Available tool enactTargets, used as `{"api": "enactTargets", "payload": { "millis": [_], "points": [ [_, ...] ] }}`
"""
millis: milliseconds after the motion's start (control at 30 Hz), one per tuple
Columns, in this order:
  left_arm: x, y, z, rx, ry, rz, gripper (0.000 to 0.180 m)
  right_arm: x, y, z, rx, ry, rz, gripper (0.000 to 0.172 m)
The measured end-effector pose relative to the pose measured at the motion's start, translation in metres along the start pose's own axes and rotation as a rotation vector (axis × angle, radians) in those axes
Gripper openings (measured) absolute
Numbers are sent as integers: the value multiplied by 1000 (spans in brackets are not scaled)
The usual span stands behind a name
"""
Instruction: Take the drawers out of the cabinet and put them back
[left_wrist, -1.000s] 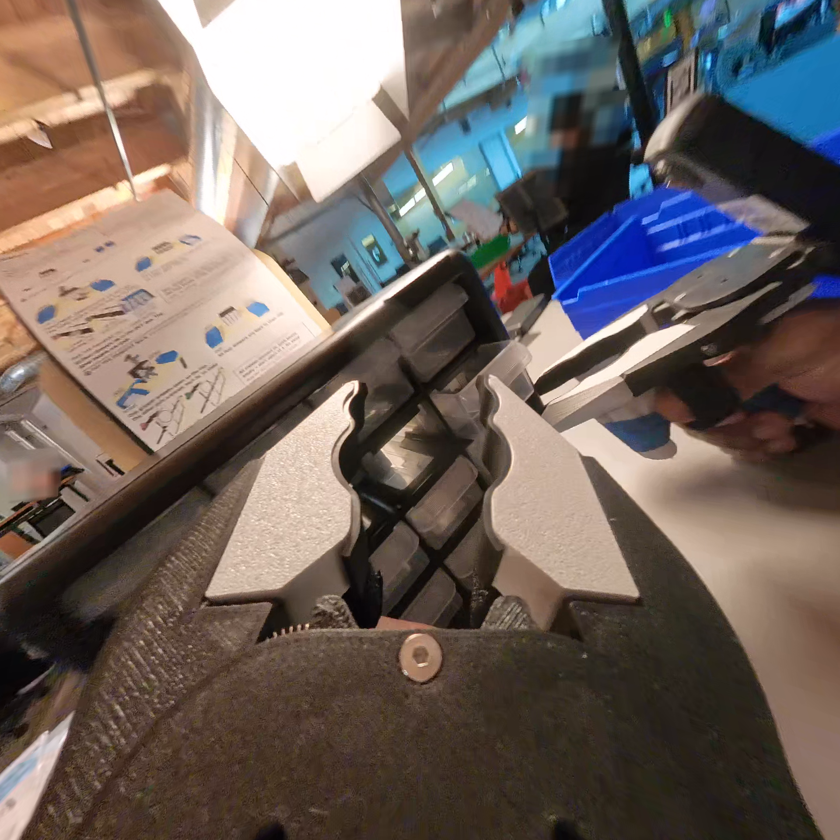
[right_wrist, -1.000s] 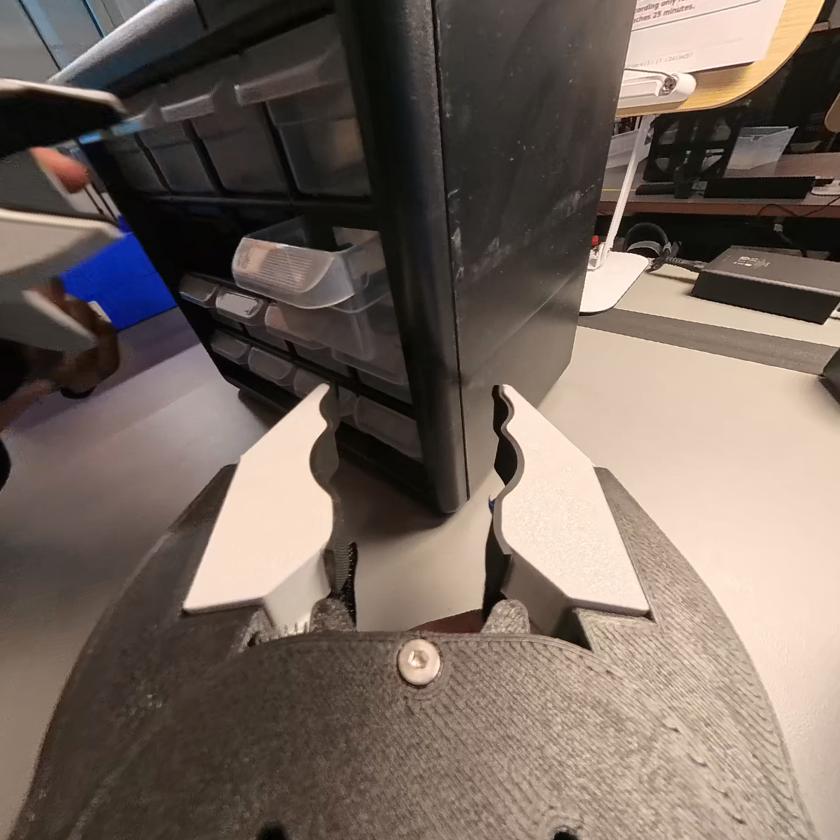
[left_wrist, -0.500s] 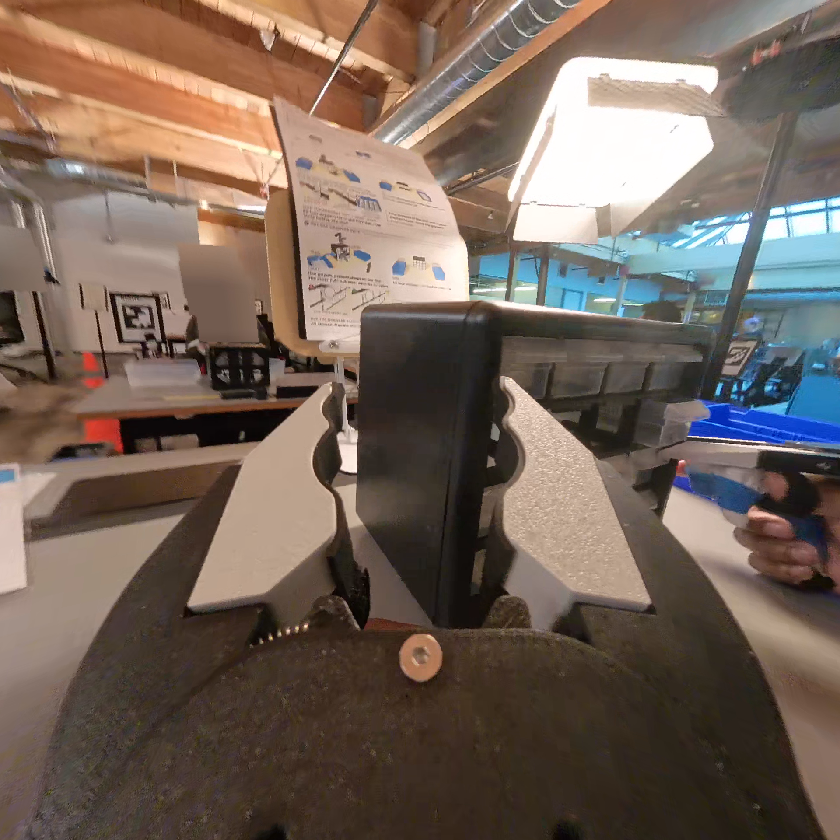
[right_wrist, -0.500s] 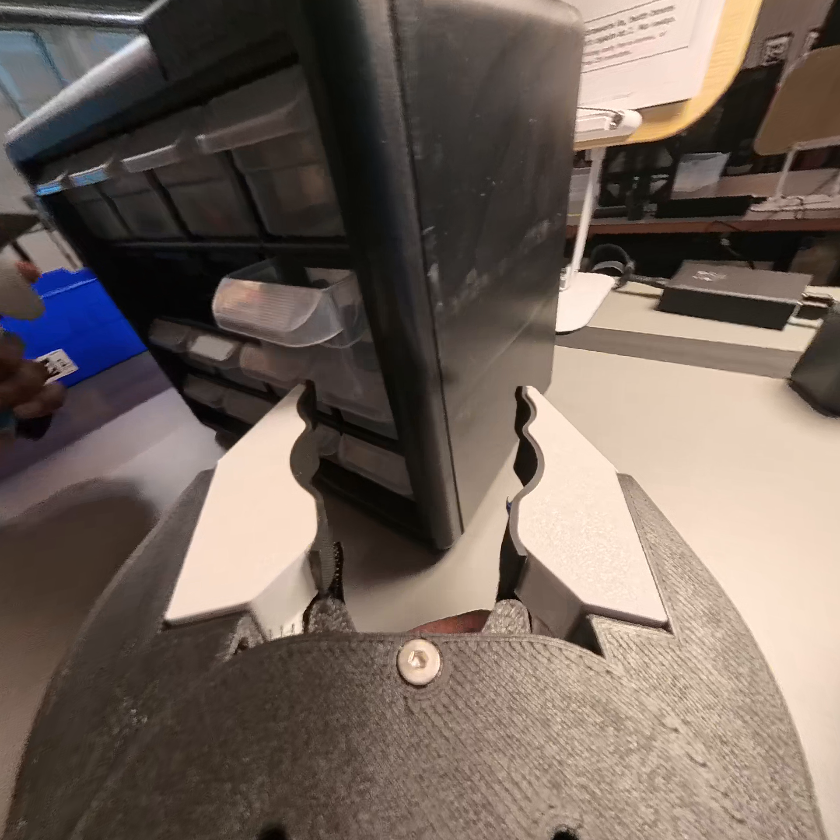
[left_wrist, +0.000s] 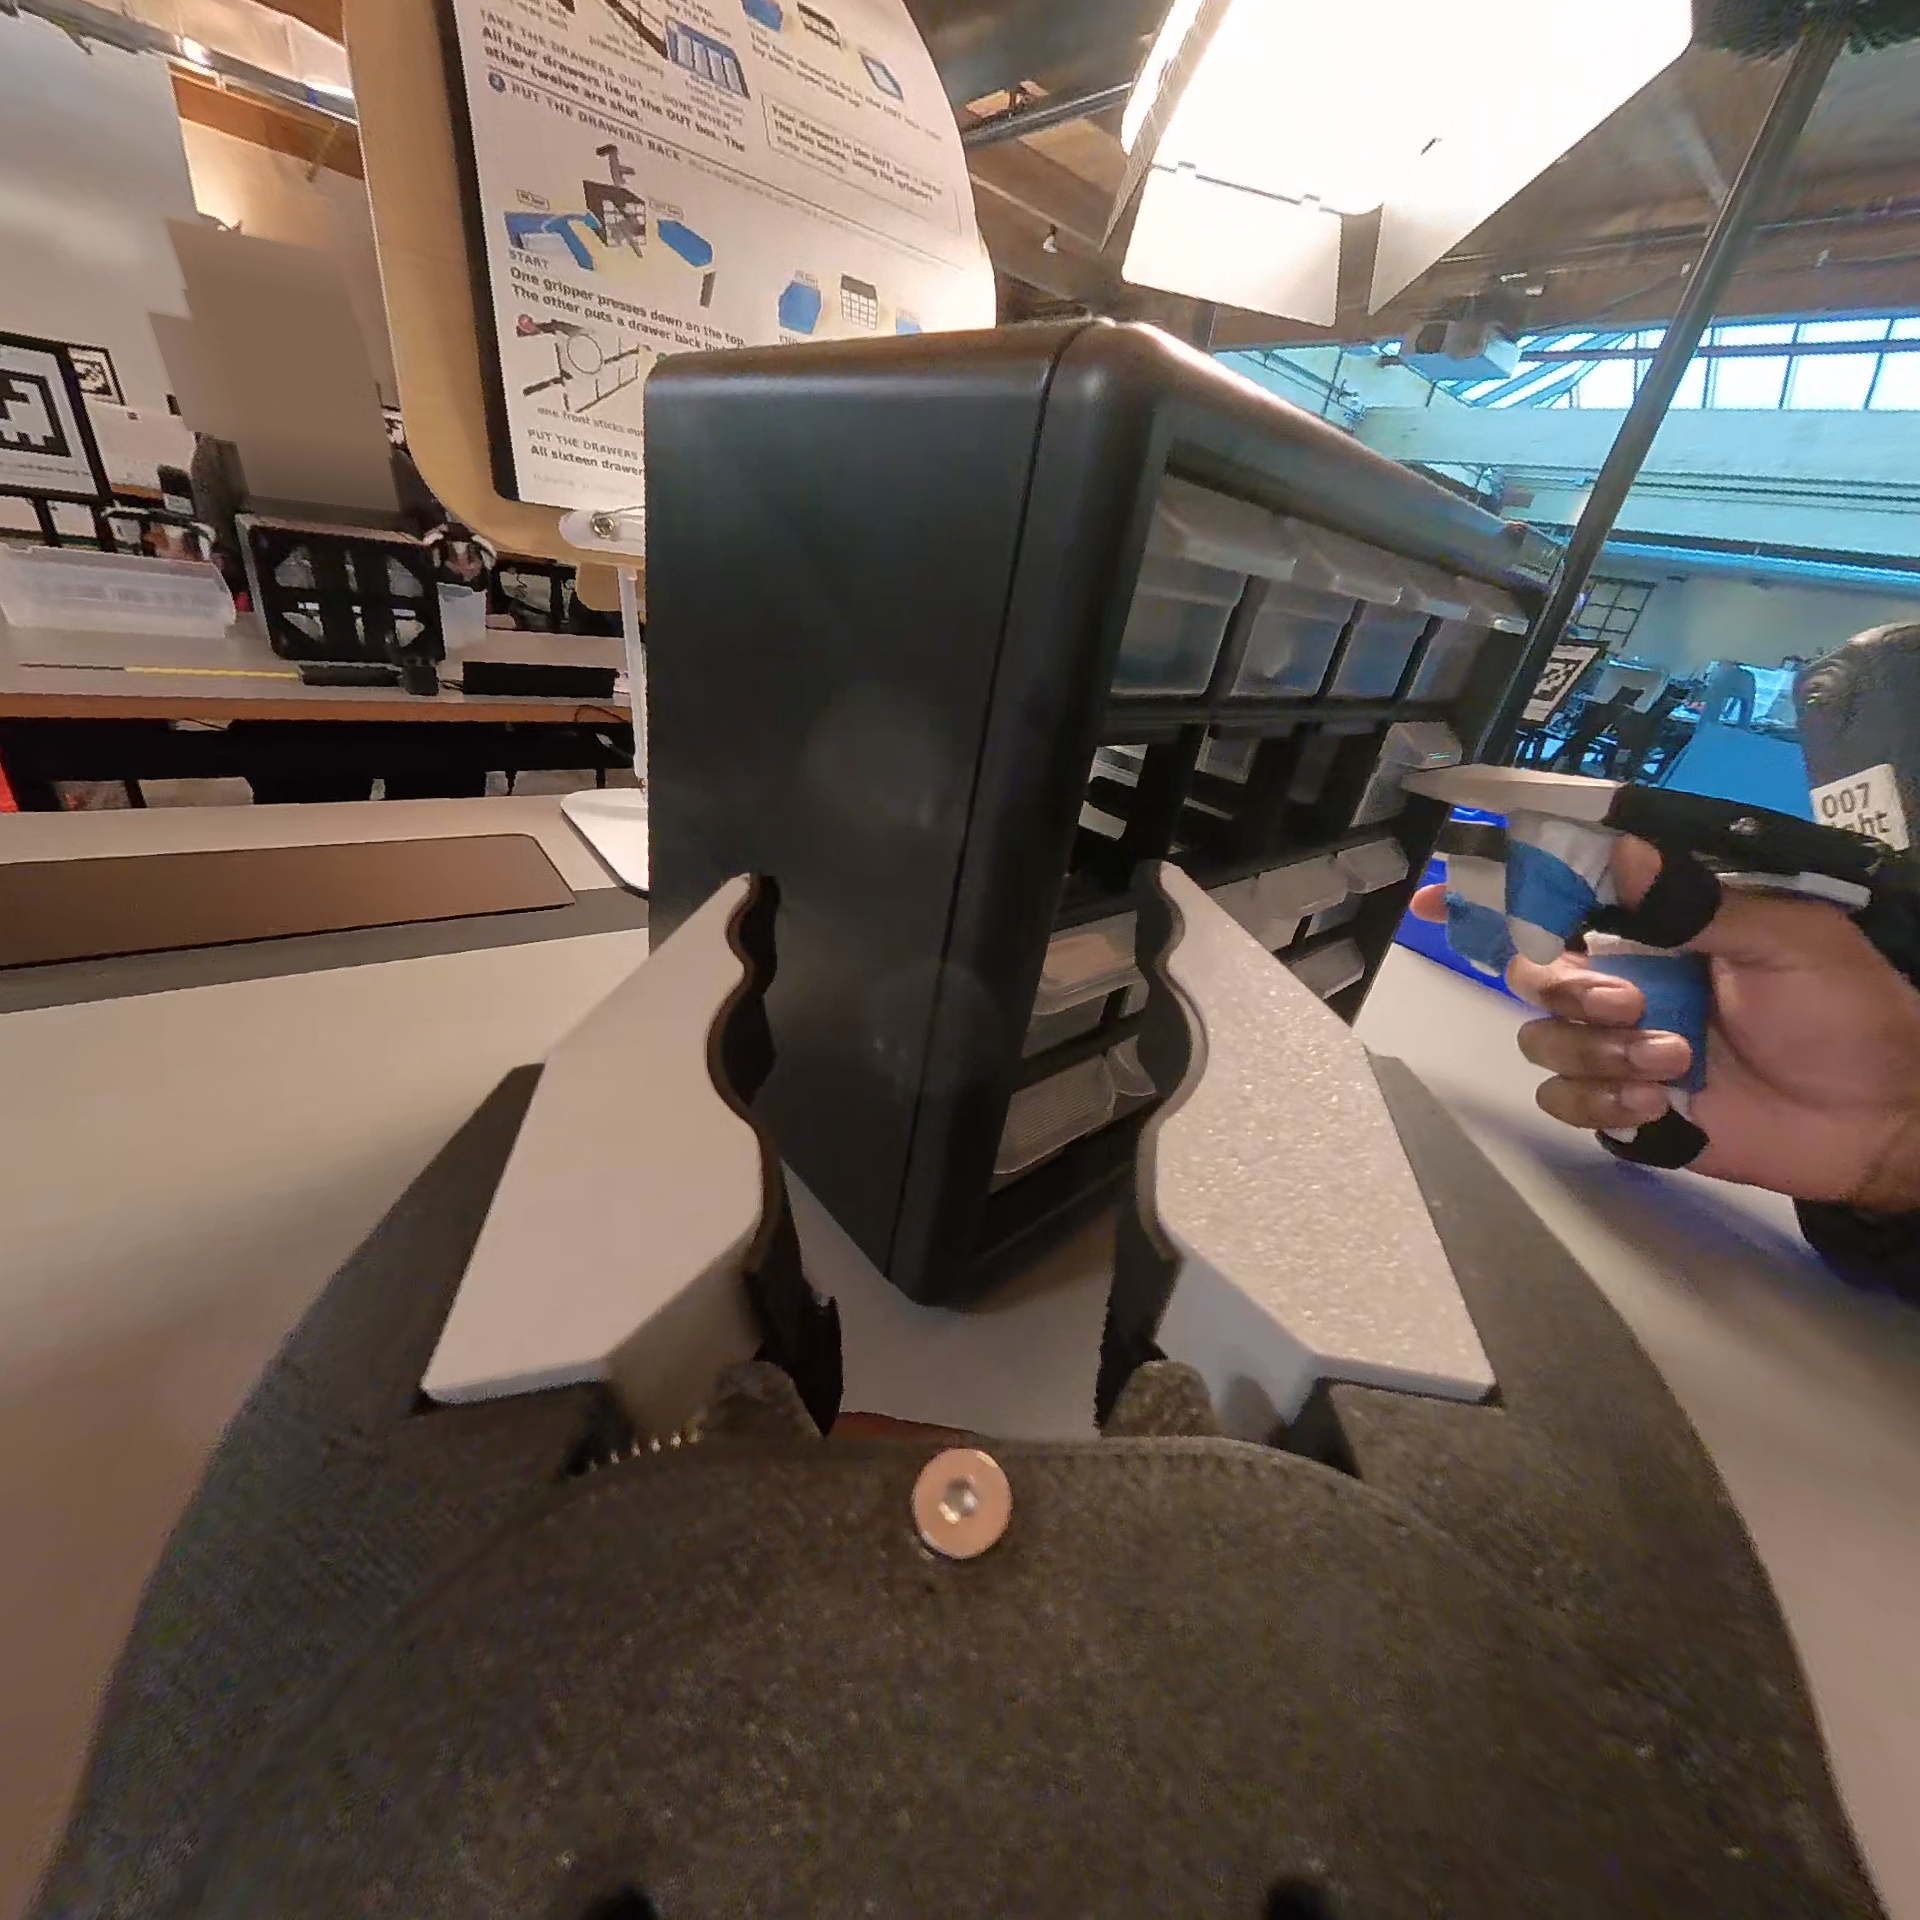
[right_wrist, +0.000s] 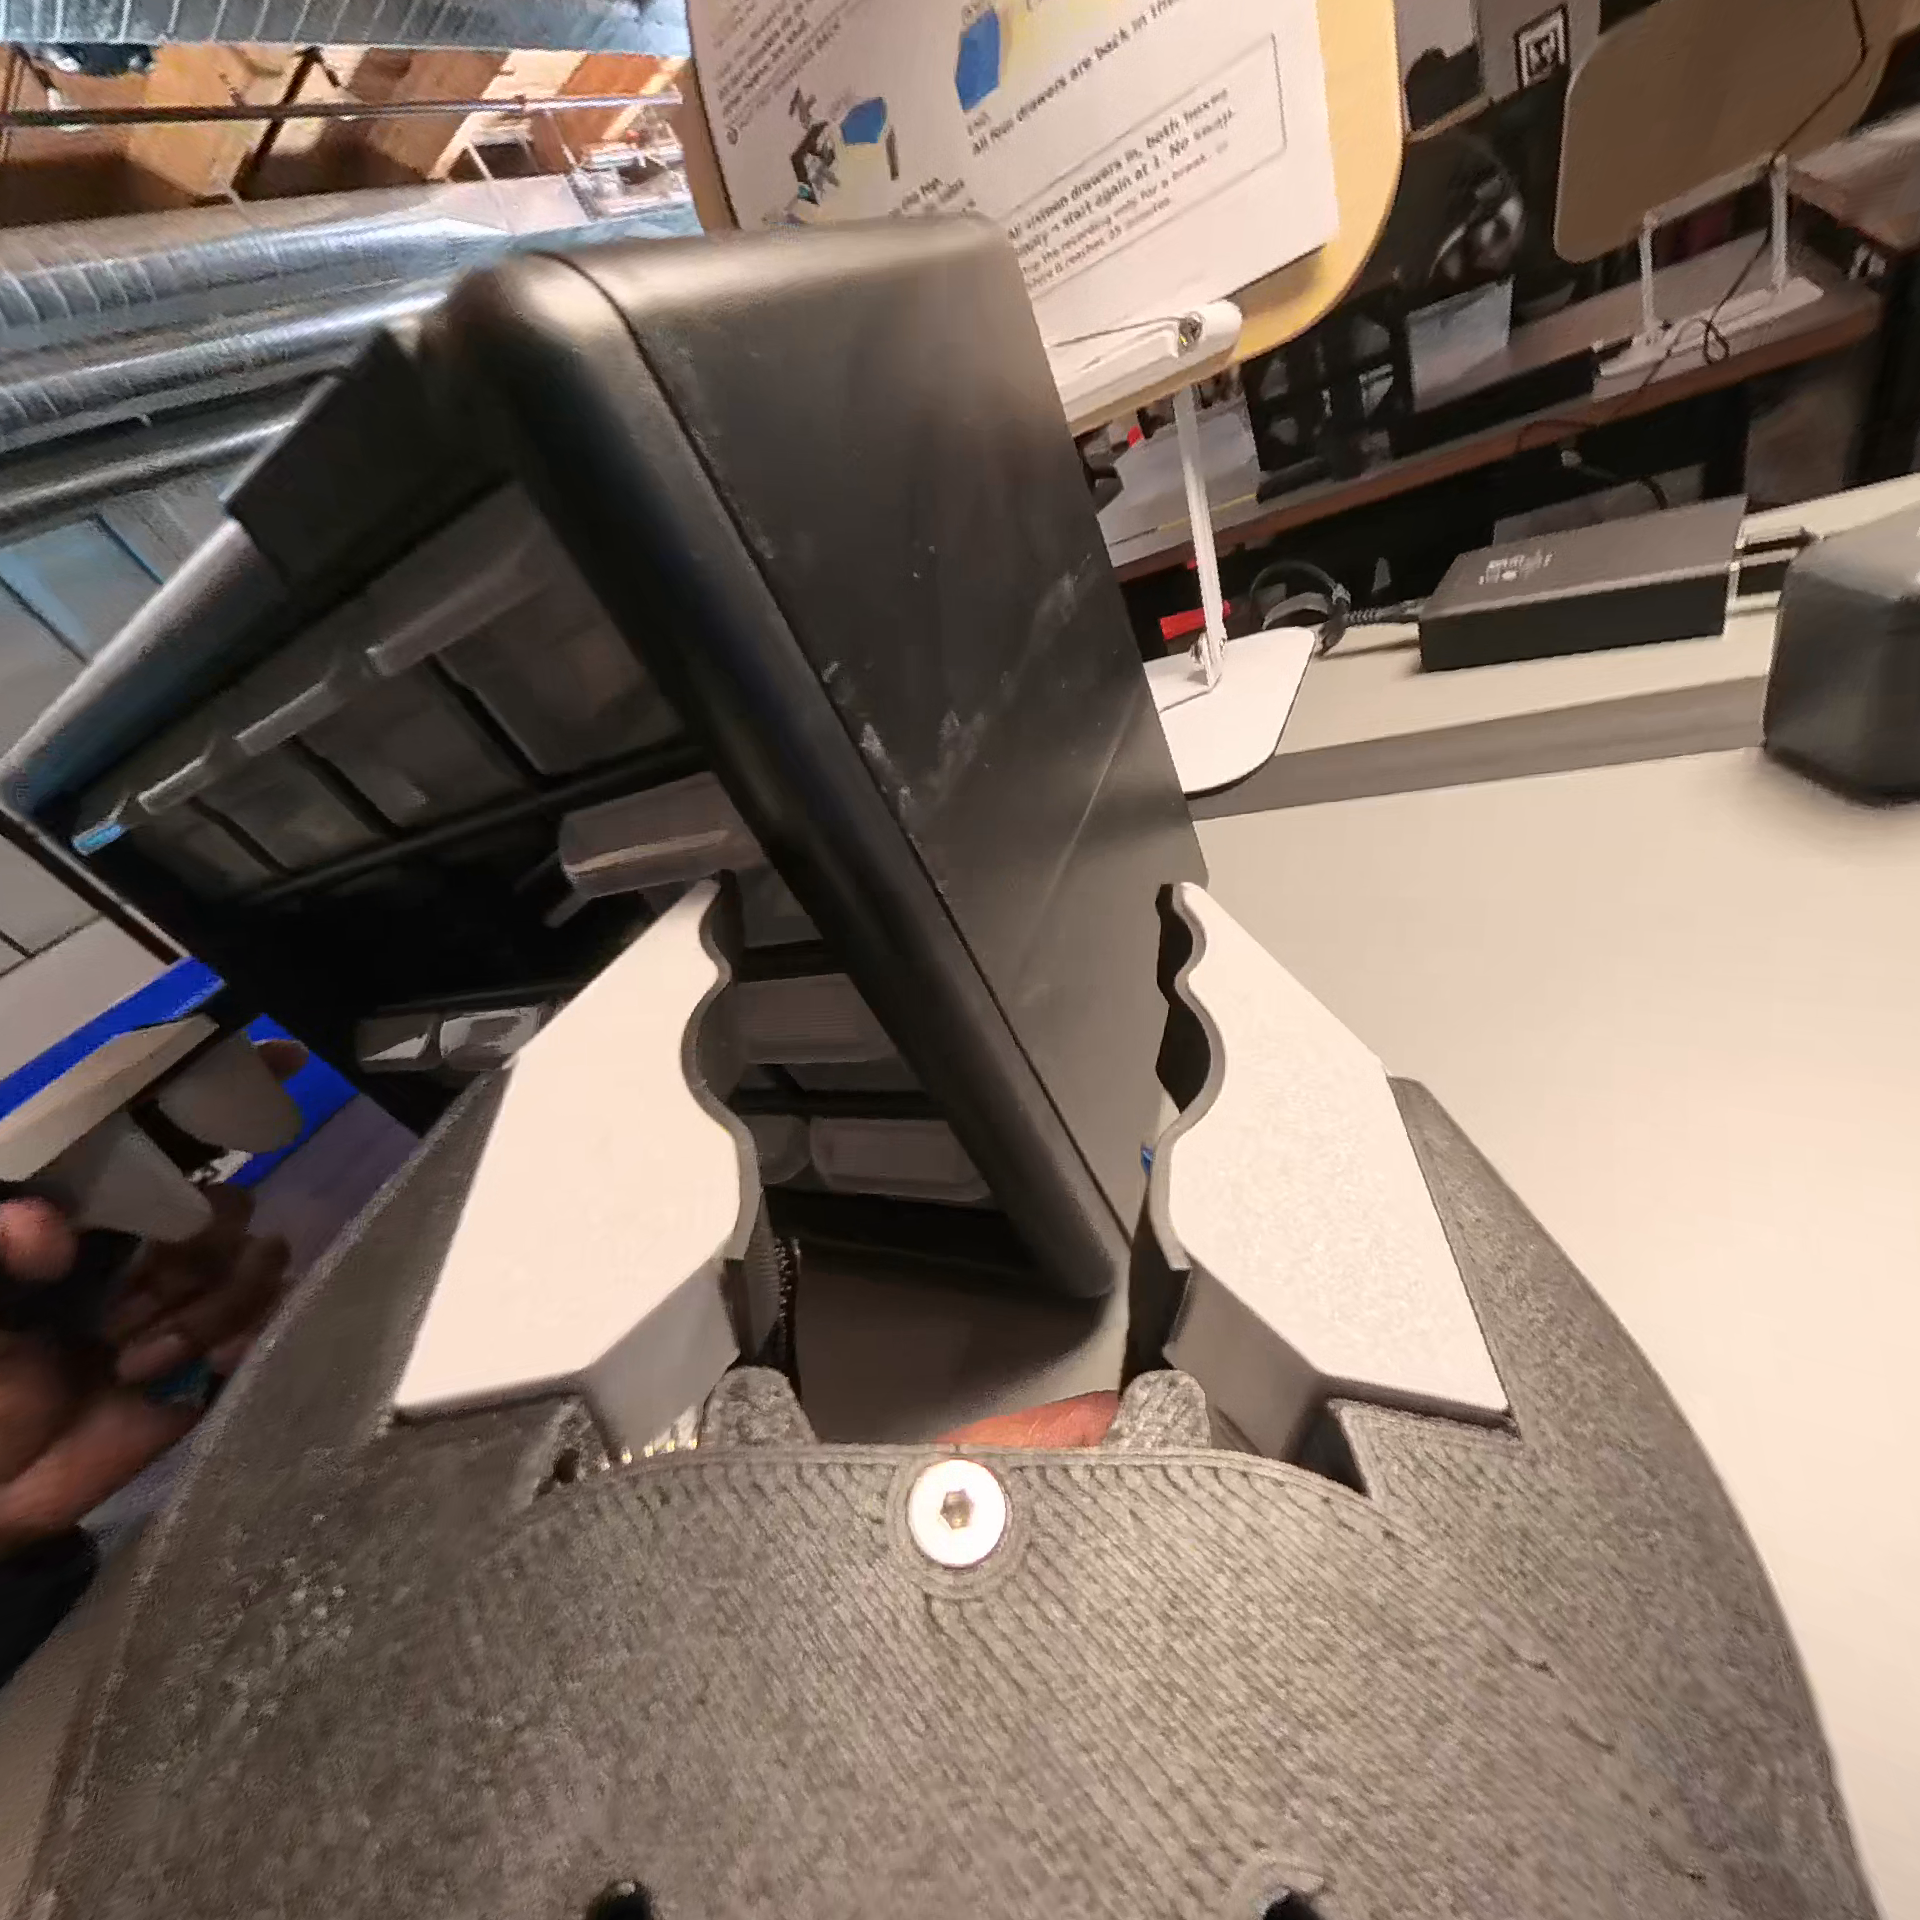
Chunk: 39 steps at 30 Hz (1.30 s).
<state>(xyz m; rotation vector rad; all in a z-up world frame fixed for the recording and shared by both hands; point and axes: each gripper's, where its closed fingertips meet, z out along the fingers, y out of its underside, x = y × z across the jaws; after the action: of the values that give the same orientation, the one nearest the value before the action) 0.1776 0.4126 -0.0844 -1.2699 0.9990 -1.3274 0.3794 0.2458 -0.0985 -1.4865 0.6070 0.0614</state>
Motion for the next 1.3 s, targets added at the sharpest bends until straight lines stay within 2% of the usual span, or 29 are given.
{"api": "enactTargets", "payload": {
  "millis": [233, 333, 367, 600, 900, 1133, 1300],
  "points": [
    [9, 9, 4, -36, 75, -84, 70, -13, 6, 4, 5, -65, 58, 59],
    [19, 11, 6, -38, 146, -107, 70, -18, 8, 3, 1, -83, 59, 63],
    [23, 12, 7, -46, 172, -116, 77, -20, 8, 3, -3, -91, 63, 64],
    [4, 11, 6, -39, 163, -219, 78, -40, 20, -3, -42, -133, -3, 64],
    [9, 14, -9, -81, 165, -155, 78, -59, 32, -23, -74, -145, -117, 70],
    [29, 17, -27, -99, 195, -120, 73, -62, 34, -50, -50, -131, -162, 66],
    [28, 18, -27, -104, 194, -129, 72, -55, 32, -49, -10, -85, -215, 49]
  ]
}}
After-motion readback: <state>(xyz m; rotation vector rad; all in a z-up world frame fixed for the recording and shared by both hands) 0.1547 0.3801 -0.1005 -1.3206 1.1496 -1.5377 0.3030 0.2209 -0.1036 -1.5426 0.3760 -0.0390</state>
